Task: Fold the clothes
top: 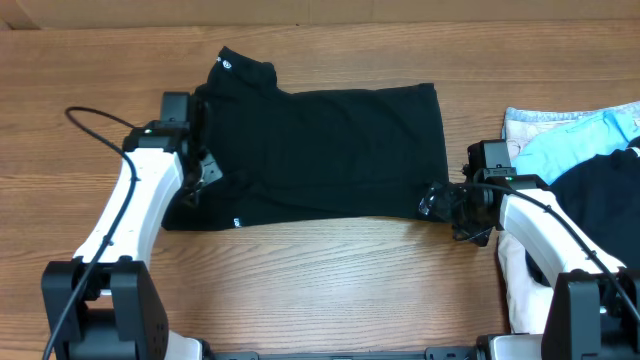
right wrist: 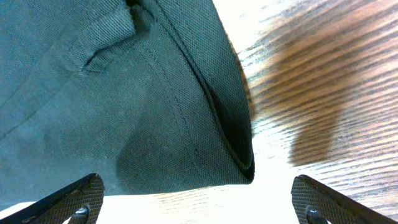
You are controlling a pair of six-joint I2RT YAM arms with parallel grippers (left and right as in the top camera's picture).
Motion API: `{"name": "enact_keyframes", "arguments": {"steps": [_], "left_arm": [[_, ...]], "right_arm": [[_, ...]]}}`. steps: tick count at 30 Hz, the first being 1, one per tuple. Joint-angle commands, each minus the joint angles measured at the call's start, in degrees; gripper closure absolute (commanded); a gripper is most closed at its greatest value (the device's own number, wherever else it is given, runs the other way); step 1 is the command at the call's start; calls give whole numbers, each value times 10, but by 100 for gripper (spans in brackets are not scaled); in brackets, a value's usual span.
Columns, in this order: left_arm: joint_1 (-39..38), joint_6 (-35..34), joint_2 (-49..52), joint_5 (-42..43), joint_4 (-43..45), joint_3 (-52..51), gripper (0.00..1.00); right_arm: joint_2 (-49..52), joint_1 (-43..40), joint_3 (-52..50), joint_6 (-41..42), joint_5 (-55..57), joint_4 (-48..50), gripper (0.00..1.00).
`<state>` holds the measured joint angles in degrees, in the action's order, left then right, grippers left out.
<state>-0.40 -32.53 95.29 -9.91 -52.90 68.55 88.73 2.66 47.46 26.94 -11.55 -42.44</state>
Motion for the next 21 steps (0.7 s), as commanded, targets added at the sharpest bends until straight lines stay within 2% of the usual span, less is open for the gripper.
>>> {"name": "enact_keyframes", "arguments": {"steps": [1,6,10,13,16,19,21], "left_arm": [[39,-16,1,-35,13,-9,75],[58,74,1,22,57,-31,78],[57,114,1,25,88,-65,73],[57,130,1,50,99,-74,68],[56,133,1,53,99,-74,59],[58,128,1,33,99,-74,59],[58,128,1,31,99,-75,62]], "right_arm": [[4,-1,5,-4,6,-2,0],[4,-1,5,-4,6,1,0],[4,-1,5,-4,6,2,0],[4,-1,5,-4,6,2,0],[4,-1,5,-4,6,2,0],[4,-1,5,-4,6,1,0],[4,-1,5,-4,6,-1,0]]}}
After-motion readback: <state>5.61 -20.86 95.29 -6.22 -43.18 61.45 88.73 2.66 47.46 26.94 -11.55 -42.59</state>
